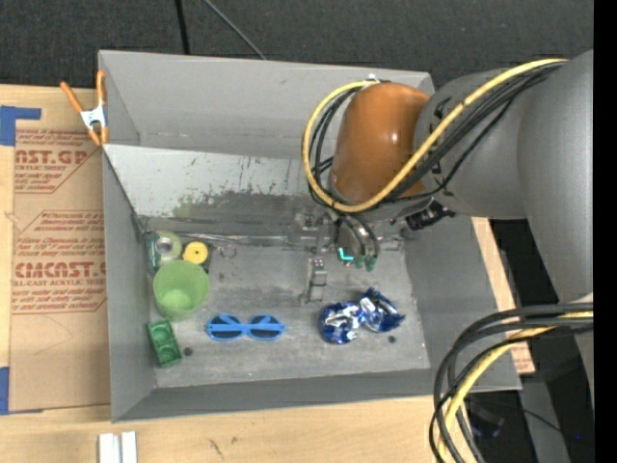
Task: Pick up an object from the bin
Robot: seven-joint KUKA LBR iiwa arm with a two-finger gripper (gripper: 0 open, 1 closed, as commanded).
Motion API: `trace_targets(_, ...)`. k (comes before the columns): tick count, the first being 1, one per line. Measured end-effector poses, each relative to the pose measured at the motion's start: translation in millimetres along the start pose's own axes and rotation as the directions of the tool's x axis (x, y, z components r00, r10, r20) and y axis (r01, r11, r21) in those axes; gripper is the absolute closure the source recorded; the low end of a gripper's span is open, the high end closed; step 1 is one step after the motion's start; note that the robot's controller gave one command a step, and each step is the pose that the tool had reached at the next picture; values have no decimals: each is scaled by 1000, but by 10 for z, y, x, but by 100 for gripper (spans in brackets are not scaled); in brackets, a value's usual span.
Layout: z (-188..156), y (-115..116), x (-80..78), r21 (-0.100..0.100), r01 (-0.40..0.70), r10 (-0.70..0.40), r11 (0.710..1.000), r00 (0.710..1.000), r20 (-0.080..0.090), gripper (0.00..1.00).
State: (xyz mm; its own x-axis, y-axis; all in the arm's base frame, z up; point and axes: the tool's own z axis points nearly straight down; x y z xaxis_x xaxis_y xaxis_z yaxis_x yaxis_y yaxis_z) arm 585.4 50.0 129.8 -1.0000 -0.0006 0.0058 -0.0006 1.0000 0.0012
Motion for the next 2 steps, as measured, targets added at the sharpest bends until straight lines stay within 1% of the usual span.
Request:
trace_targets(1,614,782,342,0,255,-255,967,967,3,0)
trace_targets(2,297,1152,642,-2,110,-110,994,994,6,0)
